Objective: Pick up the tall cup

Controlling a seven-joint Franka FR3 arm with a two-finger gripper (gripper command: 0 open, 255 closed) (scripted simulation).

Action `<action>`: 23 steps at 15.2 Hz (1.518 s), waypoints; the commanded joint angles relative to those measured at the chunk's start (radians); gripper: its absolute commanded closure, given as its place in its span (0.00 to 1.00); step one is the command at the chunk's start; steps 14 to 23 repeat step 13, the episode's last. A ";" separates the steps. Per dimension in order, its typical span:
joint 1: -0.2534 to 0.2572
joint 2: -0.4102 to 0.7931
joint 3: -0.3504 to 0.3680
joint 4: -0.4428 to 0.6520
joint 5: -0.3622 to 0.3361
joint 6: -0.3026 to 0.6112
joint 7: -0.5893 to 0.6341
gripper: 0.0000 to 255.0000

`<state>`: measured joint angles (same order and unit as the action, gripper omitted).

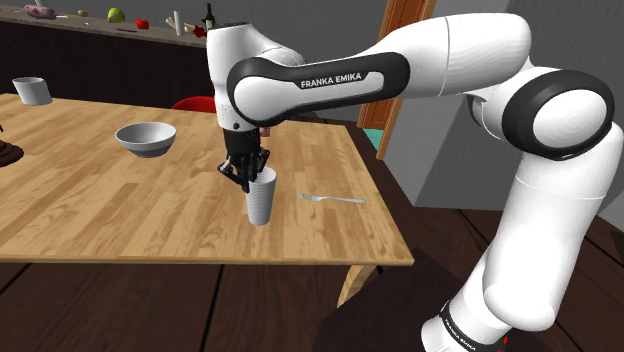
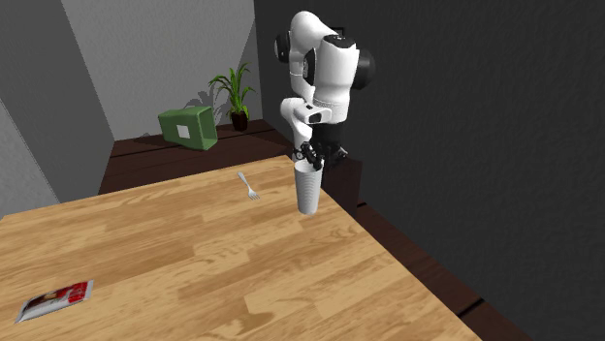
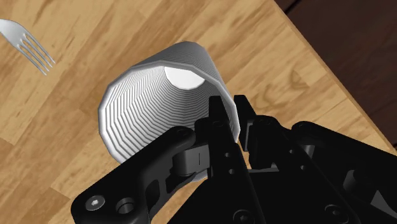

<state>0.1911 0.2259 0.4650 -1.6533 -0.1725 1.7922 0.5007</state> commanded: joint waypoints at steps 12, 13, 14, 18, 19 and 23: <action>0.009 0.000 0.004 0.161 0.004 -0.161 -0.015 1.00; 0.009 0.000 0.004 0.162 0.004 -0.161 -0.015 1.00; 0.009 0.000 0.004 0.162 0.004 -0.161 -0.015 1.00; 0.009 0.000 0.004 0.162 0.004 -0.161 -0.015 1.00; 0.009 0.000 0.004 0.162 0.004 -0.161 -0.015 1.00; 0.009 0.000 0.004 0.162 0.004 -0.161 -0.015 1.00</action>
